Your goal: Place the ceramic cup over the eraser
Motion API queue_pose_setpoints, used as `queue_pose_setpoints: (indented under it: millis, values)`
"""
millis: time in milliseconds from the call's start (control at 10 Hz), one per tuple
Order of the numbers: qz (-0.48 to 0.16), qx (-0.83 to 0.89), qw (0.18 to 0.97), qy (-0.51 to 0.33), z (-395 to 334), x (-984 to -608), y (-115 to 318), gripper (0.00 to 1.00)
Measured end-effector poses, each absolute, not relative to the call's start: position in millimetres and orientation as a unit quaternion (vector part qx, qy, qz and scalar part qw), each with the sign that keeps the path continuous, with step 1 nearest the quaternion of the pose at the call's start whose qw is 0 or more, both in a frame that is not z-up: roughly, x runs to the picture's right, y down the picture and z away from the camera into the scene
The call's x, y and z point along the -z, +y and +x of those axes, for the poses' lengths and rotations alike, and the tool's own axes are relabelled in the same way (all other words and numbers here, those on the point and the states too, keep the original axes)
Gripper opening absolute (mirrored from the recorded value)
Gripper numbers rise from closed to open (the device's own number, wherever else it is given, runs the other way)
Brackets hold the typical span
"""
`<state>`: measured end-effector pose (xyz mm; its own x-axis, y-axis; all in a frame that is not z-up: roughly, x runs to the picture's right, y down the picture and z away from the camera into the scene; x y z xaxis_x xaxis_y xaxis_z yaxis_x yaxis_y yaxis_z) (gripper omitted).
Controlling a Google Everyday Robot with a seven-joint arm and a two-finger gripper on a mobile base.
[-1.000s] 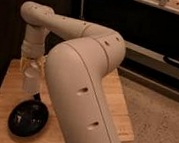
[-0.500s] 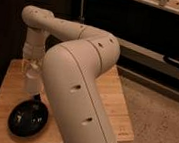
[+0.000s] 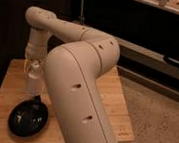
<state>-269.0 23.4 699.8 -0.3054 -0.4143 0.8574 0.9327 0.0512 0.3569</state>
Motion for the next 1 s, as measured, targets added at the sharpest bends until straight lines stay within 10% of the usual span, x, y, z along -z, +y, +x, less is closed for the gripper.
queue_pose_setpoints:
  millis: [400, 1000]
  values:
    - [-0.255, 0.634, 0.514, -0.517, -265.8, -695.6, 35.2, 0.75]
    - [-0.254, 0.632, 0.507, -0.528, -258.4, -704.4, 48.7, 0.78]
